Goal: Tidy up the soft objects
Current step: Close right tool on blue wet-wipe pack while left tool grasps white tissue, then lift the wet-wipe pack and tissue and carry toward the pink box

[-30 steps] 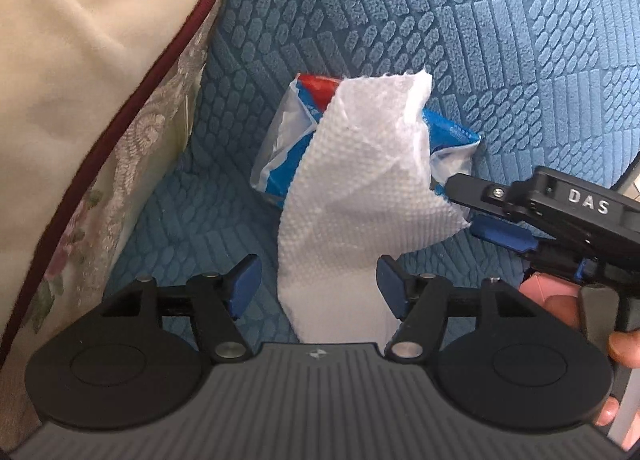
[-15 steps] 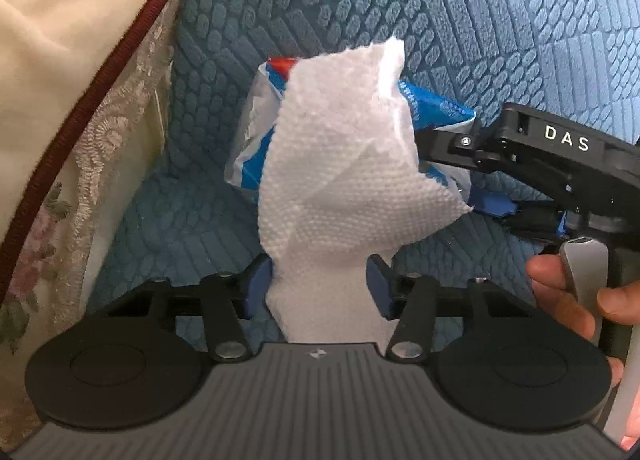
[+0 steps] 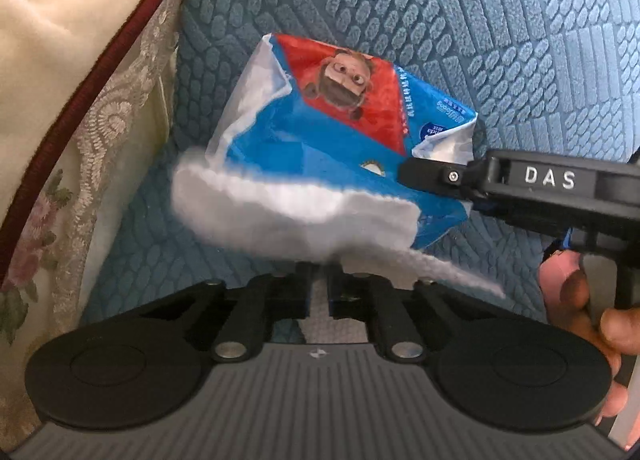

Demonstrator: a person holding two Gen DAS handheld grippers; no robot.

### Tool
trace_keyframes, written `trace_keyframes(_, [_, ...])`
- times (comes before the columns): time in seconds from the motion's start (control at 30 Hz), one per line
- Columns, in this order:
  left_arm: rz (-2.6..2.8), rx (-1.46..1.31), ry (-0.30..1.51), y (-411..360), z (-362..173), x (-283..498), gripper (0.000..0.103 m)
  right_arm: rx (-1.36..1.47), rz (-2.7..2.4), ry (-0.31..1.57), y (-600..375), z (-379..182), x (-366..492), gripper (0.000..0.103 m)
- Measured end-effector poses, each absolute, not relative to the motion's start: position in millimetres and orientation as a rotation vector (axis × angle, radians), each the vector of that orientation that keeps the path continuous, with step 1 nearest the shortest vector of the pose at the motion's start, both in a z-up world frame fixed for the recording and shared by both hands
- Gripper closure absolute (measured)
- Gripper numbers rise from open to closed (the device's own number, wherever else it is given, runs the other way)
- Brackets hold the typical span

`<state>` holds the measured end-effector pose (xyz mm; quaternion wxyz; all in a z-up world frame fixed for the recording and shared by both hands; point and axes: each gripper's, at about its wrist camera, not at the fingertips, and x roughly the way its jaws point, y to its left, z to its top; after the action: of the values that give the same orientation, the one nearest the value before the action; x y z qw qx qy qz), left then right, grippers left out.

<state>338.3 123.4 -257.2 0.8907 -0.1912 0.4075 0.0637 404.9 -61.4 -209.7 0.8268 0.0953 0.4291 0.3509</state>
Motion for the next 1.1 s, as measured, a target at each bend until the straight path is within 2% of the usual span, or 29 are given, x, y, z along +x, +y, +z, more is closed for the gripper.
trace_keyframes(0.23, [0.135, -0.411, 0.822, 131, -246, 332, 0.099, 0.157, 0.708, 0.866, -66, -195, 392, 0.081])
trace_keyframes(1.1, [0.115, -0.486, 0.705, 117, -189, 241, 0.101, 0.040, 0.493, 0.736, -129, -142, 306, 0.081])
